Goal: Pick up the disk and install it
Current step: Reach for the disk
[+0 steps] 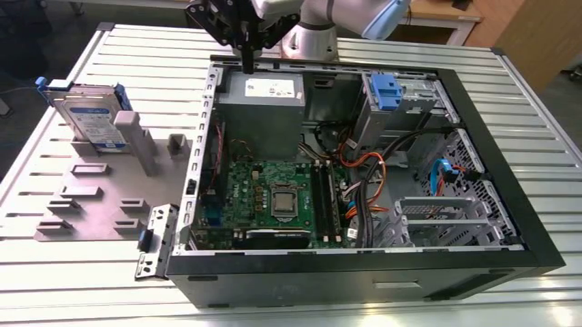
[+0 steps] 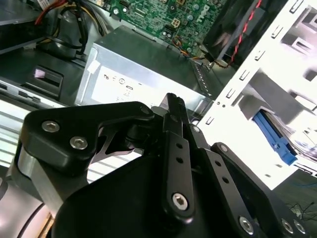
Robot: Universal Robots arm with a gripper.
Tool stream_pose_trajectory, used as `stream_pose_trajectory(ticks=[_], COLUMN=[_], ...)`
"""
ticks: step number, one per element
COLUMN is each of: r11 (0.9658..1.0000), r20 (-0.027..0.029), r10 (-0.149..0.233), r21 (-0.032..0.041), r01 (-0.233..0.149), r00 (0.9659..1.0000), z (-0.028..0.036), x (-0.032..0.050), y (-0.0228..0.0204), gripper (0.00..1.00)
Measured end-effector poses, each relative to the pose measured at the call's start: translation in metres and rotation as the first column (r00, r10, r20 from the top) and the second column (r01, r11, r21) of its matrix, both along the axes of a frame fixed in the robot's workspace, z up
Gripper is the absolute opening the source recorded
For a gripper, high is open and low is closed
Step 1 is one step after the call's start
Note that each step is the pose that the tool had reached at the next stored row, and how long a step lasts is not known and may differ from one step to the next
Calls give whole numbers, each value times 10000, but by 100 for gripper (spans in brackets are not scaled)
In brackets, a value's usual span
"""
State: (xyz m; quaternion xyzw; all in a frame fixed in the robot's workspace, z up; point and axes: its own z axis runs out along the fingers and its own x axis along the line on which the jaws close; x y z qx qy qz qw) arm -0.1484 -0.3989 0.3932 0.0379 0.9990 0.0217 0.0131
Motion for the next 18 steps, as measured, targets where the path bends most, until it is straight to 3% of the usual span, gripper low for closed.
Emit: stream_pose_trajectory(ticks=[18], r11=[10000], r20=[0], r10=[-1], r21=[0], r01=[1], r00=[10000], z=[-4], x=[-346], y=[0], gripper=[11])
